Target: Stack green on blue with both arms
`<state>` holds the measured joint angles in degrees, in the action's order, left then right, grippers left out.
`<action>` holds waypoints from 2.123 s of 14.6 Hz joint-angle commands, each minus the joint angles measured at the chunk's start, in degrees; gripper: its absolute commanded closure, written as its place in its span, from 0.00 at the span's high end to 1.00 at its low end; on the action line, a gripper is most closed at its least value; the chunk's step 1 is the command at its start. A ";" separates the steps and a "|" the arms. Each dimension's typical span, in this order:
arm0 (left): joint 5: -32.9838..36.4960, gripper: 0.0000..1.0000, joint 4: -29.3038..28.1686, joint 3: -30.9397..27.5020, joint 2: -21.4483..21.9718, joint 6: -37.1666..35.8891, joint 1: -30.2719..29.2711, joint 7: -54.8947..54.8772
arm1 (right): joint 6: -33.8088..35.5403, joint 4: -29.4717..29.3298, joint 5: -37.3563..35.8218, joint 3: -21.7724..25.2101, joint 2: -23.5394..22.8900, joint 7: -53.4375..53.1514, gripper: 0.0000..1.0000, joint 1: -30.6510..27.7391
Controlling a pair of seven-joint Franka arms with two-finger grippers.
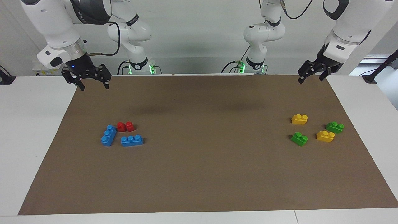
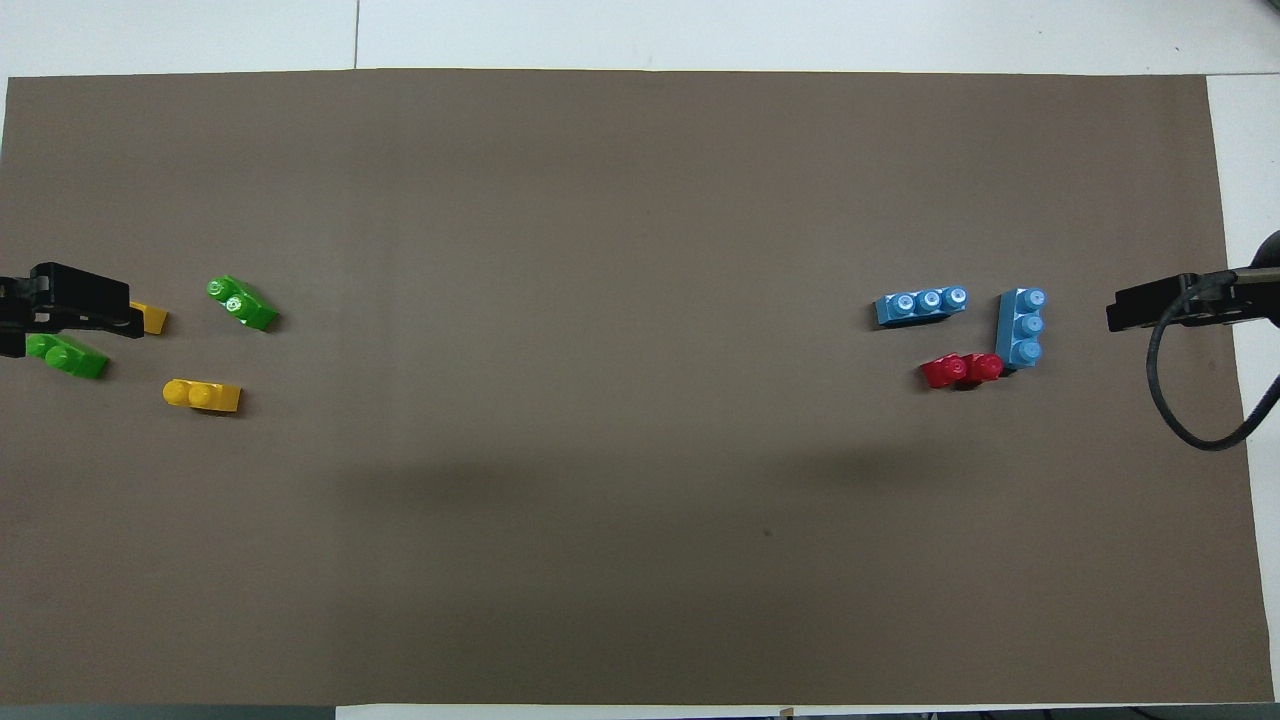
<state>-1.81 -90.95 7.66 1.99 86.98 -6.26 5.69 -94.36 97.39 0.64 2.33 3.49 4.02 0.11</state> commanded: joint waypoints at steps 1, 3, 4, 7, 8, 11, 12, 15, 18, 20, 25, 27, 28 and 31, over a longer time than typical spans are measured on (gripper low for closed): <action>-0.74 1.00 -0.01 -0.54 0.99 -0.41 0.46 -1.38 | -0.04 1.74 -0.90 -0.31 1.34 -0.76 1.00 -0.81; -0.74 1.00 -0.54 -0.54 1.26 -0.23 0.37 -1.12 | -0.04 2.19 -0.90 -0.31 1.52 -0.59 1.00 -1.51; -0.74 1.00 -0.54 -0.54 1.26 -0.23 0.29 -1.12 | -0.04 2.19 -0.90 -0.31 1.60 -0.68 1.00 -1.52; -0.74 1.00 -0.54 -0.54 1.26 -0.32 0.37 -1.03 | 0.05 2.19 -0.90 -0.31 1.61 -0.68 1.00 -1.52; -0.74 1.00 -0.54 -0.54 1.35 -0.32 0.29 -0.86 | 0.05 2.19 -0.90 -0.31 1.61 -0.50 1.00 -1.61; -0.74 1.00 -0.72 -0.54 1.26 -0.23 0.20 -0.77 | -0.04 2.10 -0.90 -0.31 1.52 -0.76 1.00 -1.69; -0.74 1.00 -0.72 -0.54 1.35 -0.32 0.28 -0.59 | -0.12 2.10 -0.90 -0.31 1.52 -0.76 1.00 -1.69; -0.74 1.00 -2.03 -0.54 2.14 -0.76 0.20 -0.24 | -0.12 1.92 -0.90 -0.31 1.52 -0.42 1.00 -2.66; -0.74 1.00 -2.65 -0.54 2.58 -1.02 0.20 2.47 | -0.65 2.01 -0.90 -0.31 1.52 -0.67 1.00 -2.57; -0.74 1.00 -2.65 -0.54 2.58 -0.85 0.02 5.55 | -0.83 2.10 -0.99 -0.31 1.52 -0.76 1.00 -2.40; -0.74 1.00 -4.06 -0.63 3.20 -0.23 -2.17 9.24 | -5.13 2.10 -0.90 -0.31 -0.23 -12.06 1.00 -2.66; -0.83 1.00 -5.46 -0.63 3.72 0.64 -2.70 15.20 | -5.92 1.75 -0.20 -0.31 -1.99 -19.27 0.99 -2.57; -0.83 1.00 -6.51 -0.63 4.07 2.04 -2.79 18.45 | -6.80 1.57 0.15 -0.31 -3.13 -22.96 0.99 -2.66; -0.83 1.00 -11.34 -0.54 6.09 7.40 -2.88 28.38 | -6.72 -1.14 2.60 -0.31 -7.34 -32.64 0.99 -3.10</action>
<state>-1.81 -96.49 6.89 4.45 89.89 -8.71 27.88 -100.77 98.73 1.18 2.41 -0.59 -22.91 -2.01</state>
